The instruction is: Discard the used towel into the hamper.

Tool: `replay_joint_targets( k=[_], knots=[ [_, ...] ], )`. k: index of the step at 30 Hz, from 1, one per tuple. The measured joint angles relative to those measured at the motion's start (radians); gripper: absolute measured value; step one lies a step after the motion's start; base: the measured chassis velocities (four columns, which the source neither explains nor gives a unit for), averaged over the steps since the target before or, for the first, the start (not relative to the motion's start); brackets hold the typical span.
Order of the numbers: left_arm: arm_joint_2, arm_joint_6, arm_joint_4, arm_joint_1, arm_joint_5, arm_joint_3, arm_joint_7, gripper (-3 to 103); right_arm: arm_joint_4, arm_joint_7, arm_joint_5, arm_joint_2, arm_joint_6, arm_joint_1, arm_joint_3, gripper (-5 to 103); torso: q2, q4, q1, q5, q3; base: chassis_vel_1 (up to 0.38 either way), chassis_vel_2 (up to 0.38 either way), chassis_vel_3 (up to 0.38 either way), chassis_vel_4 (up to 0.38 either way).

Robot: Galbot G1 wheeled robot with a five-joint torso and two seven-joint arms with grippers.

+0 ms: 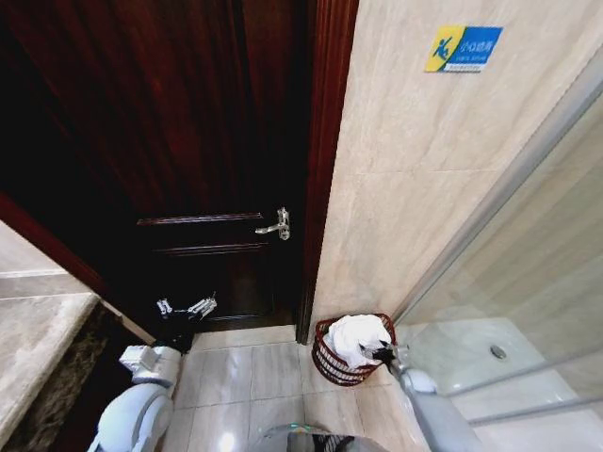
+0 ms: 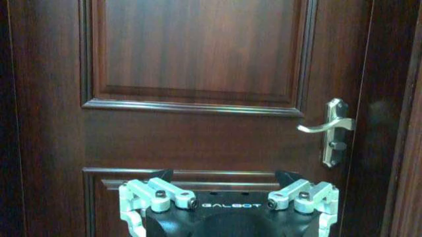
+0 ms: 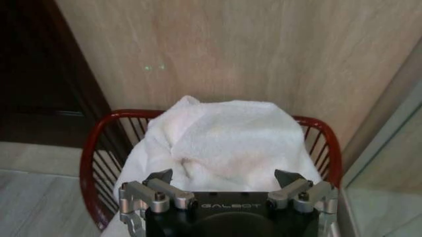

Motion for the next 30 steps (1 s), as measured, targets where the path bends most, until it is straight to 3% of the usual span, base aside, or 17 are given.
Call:
replay_joint_targets(
  k=[4,9,14,18,21,30],
  knots=[
    [0.000,0.000,0.000,0.000,0.000,0.000,0.000,100,0.087,-0.036,0.030,-0.027,0.017,-0.083,0.002,100,0.000,-0.0003,0.000,0.0001,0.000,0.000,0.000,0.000,0.000],
    [0.000,0.000,0.000,0.000,0.000,0.000,0.000,100,0.040,-0.056,-0.013,-0.013,0.017,-0.075,-0.003,100,0.000,0.0000,0.000,0.0001,0.000,0.000,0.000,0.000,0.000],
    [0.000,0.000,0.000,0.000,0.000,0.000,0.000,100,-0.088,-0.051,-0.052,0.030,-0.007,0.008,-0.020,100,0.000,0.0003,0.000,0.0001,0.000,0.000,0.000,0.000,0.000],
    [0.000,0.000,0.000,0.000,0.000,0.000,0.000,100,-0.281,-0.034,-0.178,0.075,0.019,0.126,-0.004,100,0.000,0.0001,0.000,-0.0003,0.000,0.000,0.000,0.000,0.000],
    [0.000,0.000,0.000,0.000,0.000,0.000,0.000,100,-0.370,-0.025,-0.222,0.092,0.039,0.178,0.014,100,0.000,0.0006,0.000,-0.0006,0.000,0.000,0.000,0.000,0.000],
    [0.000,0.000,0.000,0.000,0.000,0.000,0.000,100,-0.518,0.018,-0.250,0.143,0.071,0.304,0.023,100,0.000,-0.0003,0.000,0.0001,0.000,0.000,0.000,0.000,0.000]
  ],
)
